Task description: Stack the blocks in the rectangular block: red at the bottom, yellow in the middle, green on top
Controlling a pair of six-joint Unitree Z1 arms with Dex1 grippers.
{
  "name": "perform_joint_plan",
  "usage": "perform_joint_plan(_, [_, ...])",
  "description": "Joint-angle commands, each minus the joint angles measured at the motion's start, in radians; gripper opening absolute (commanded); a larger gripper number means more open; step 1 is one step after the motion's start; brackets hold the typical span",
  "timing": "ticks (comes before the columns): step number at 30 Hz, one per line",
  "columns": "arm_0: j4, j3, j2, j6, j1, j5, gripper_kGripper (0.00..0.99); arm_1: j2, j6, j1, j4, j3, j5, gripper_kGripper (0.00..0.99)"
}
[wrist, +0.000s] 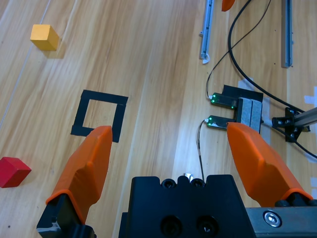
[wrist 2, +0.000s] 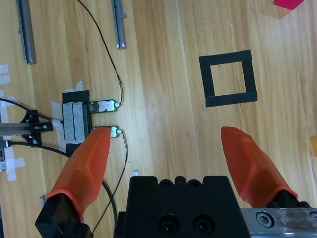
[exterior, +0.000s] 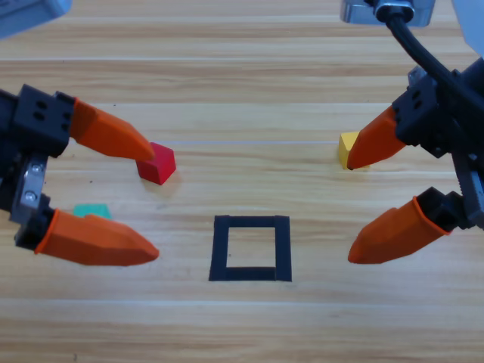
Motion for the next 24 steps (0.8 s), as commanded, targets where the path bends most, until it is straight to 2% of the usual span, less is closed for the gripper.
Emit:
perform_joint_plan(1, [0.004, 0.027, 0.026, -0.005, -0.027, 0.011, 0.990, 0.032, 0.008, 0.025, 0.003, 0.026, -0.009, 0.985])
perform_joint_plan(8, [0.003, 0.030, 0.031, -0.010, -0.027, 0.026, 0.990, 0.037, 0.048, 0.025, -0.004, 0.016, -0.019, 0.985])
perform_joint_plan(10, [0.003, 0.030, 0.031, -0.033, -0.027, 0.061, 0.990, 0.040, 0.123, 0.025, -0.029, 0.018, -0.121, 0.985])
perform_joint_plan(11, [0.003, 0.027, 0.031, -0.053, -0.026, 0.086, 0.990, 0.045, 0.177, 0.025, -0.052, 0.019, -0.210, 0.985])
perform_joint_plan(13, [0.000, 0.024, 0.020, -0.145, -0.026, 0.184, 0.990, 0.046, 0.257, 0.023, -0.089, 0.016, -0.352, 0.985])
perform_joint_plan(17, [-0.005, 0.013, -0.001, -0.387, -0.024, 0.502, 0.990, 0.078, 0.474, 0.023, -0.139, -0.025, -0.664, 0.982])
perform_joint_plan(18, [-0.005, 0.010, 0.002, -0.441, -0.023, 0.555, 0.990, 0.091, 0.500, 0.022, -0.139, -0.034, -0.696, 0.980])
perform_joint_plan(20, [-0.005, -0.001, 0.009, -0.542, -0.007, 0.640, 0.990, 0.126, 0.557, -0.008, -0.139, -0.054, -0.702, 0.980])
perform_joint_plan(24, [0.035, -0.034, 0.028, -0.717, 0.062, 0.706, 0.990, 0.223, 0.689, -0.077, -0.135, -0.109, -0.707, 0.979])
